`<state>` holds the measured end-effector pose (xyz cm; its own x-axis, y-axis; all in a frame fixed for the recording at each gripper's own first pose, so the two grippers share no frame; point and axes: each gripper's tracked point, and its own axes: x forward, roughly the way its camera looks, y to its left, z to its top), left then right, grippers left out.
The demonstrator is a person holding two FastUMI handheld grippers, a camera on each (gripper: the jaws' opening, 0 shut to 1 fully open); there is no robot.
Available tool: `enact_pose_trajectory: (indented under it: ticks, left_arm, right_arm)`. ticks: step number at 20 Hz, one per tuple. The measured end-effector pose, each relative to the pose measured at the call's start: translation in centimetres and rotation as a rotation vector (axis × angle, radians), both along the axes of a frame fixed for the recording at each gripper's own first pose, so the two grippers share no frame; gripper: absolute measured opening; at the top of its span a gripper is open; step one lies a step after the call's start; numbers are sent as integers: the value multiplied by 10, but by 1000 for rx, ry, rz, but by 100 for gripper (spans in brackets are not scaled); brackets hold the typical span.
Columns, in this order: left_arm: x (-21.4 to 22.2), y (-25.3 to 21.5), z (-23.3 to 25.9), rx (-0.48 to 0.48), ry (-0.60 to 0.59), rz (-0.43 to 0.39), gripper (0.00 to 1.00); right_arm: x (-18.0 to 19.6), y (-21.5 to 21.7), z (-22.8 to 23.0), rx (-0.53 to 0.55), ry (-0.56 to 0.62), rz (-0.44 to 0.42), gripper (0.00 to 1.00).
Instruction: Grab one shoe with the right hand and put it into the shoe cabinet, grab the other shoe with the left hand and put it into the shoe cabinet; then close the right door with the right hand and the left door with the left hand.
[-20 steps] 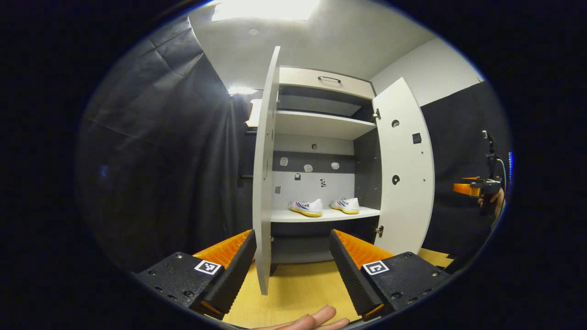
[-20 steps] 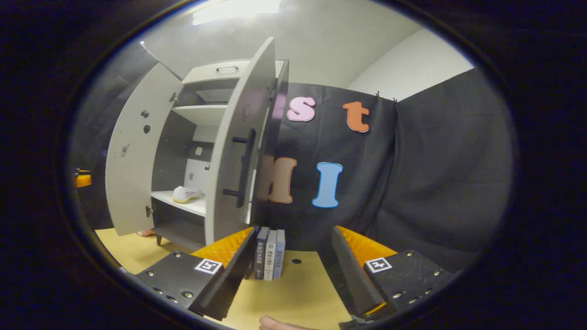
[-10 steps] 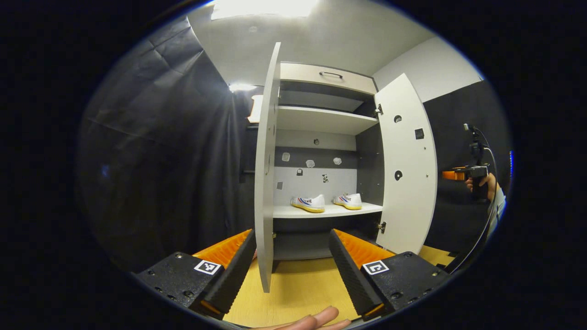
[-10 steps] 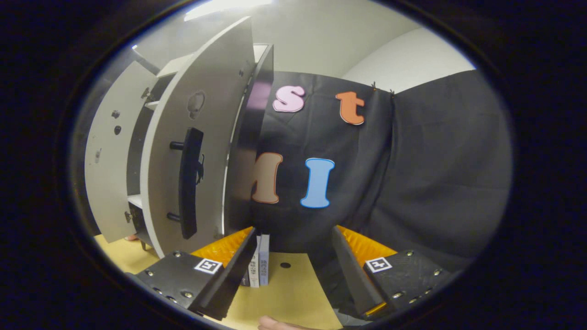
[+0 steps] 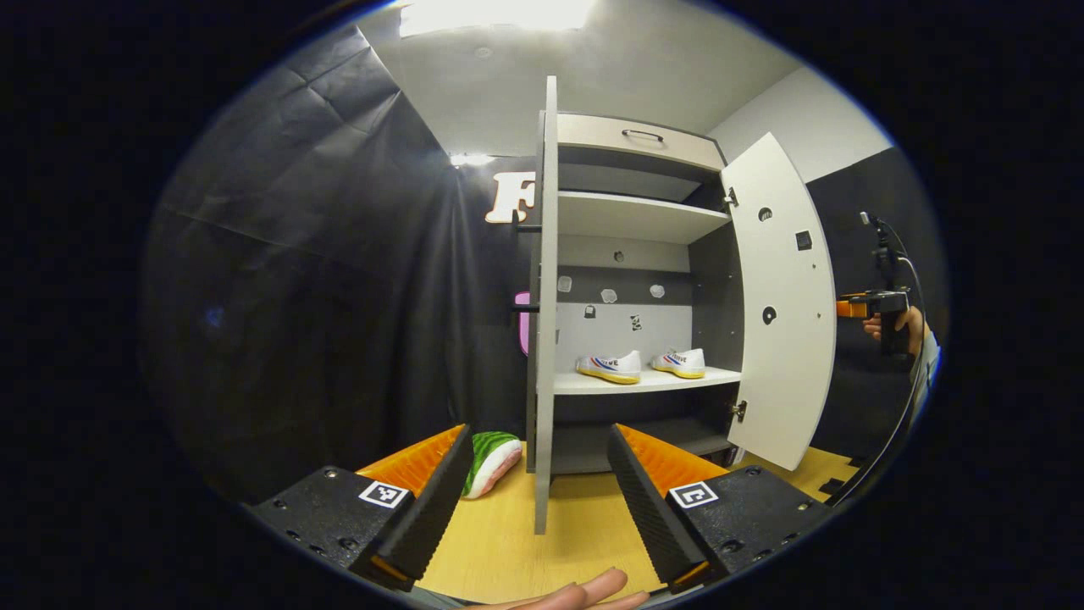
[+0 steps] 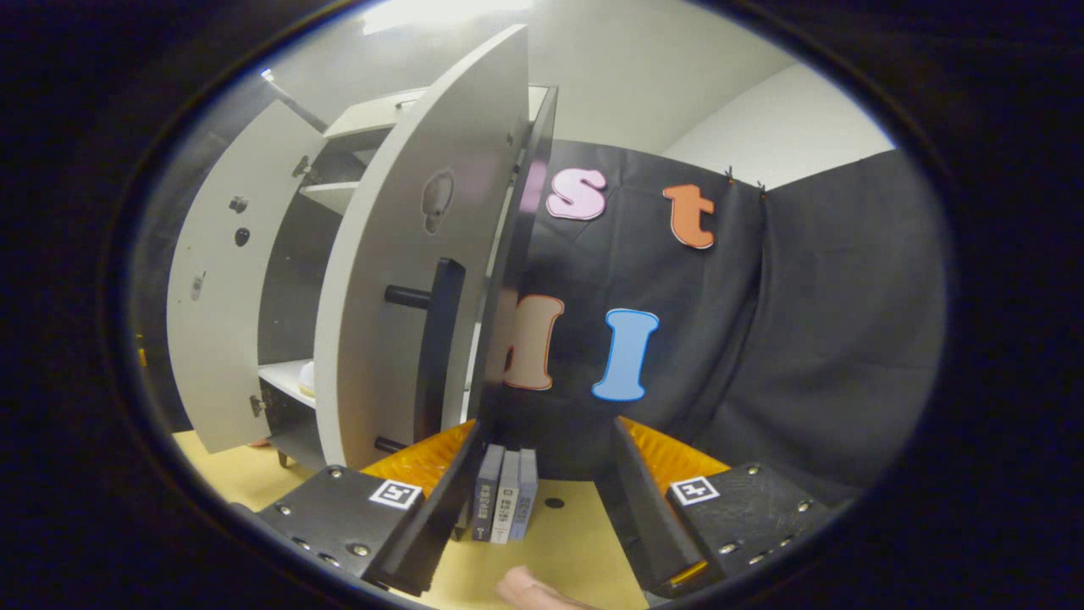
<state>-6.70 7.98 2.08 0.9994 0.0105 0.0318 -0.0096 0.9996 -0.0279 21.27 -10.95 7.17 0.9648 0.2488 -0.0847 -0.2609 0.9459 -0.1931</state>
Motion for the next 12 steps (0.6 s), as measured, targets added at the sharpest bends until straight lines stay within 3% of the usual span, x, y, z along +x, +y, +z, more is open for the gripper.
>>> enact_pose_trajectory:
  ticks: [6, 9, 12]
  left_arm:
    - [-13, 22, -8, -27, 15, 29, 96]
    - [1, 23, -12, -43, 31, 31, 96]
    - [2, 35, -13, -29, 42, 57, 96]
  right_arm:
    - [-14, 41, -2, 27, 12, 44, 91]
    - [-19, 68, -5, 23, 5, 80, 91]
    - [-10, 74, -13, -43, -9, 20, 92]
